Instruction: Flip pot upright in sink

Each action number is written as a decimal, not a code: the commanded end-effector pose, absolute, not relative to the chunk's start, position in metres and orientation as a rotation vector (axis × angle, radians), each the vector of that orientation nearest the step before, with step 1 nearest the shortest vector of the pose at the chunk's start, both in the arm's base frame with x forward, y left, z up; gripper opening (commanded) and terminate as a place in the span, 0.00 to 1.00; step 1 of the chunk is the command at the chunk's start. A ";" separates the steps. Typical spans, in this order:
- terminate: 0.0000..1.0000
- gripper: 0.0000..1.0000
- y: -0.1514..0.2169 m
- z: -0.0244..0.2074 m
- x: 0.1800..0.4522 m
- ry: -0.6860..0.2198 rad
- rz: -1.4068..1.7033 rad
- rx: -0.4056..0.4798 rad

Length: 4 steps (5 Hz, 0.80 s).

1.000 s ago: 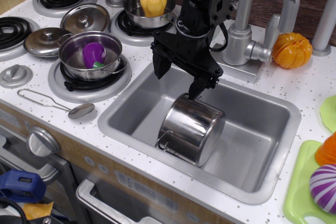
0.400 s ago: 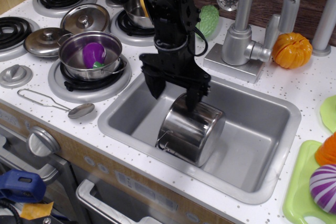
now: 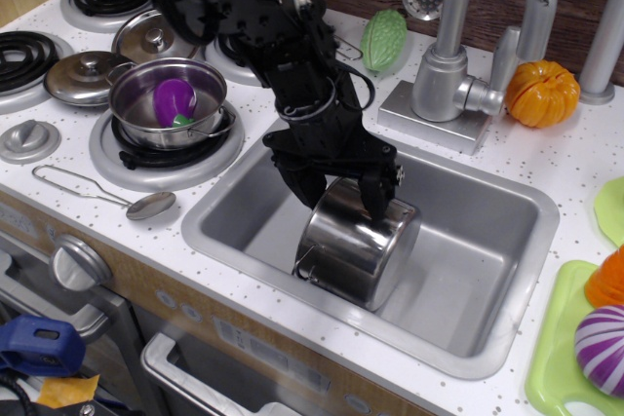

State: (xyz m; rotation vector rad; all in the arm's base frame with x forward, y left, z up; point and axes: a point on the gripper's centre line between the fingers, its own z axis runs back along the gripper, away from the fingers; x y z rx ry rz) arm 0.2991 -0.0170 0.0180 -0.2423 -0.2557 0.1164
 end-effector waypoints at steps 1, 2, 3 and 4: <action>0.00 1.00 -0.035 0.037 0.312 -0.372 0.165 -0.341; 0.00 1.00 -0.040 0.036 0.316 -0.427 0.202 -0.478; 0.00 1.00 -0.045 0.038 0.320 -0.444 0.237 -0.544; 0.00 1.00 -0.050 0.039 0.323 -0.456 0.251 -0.561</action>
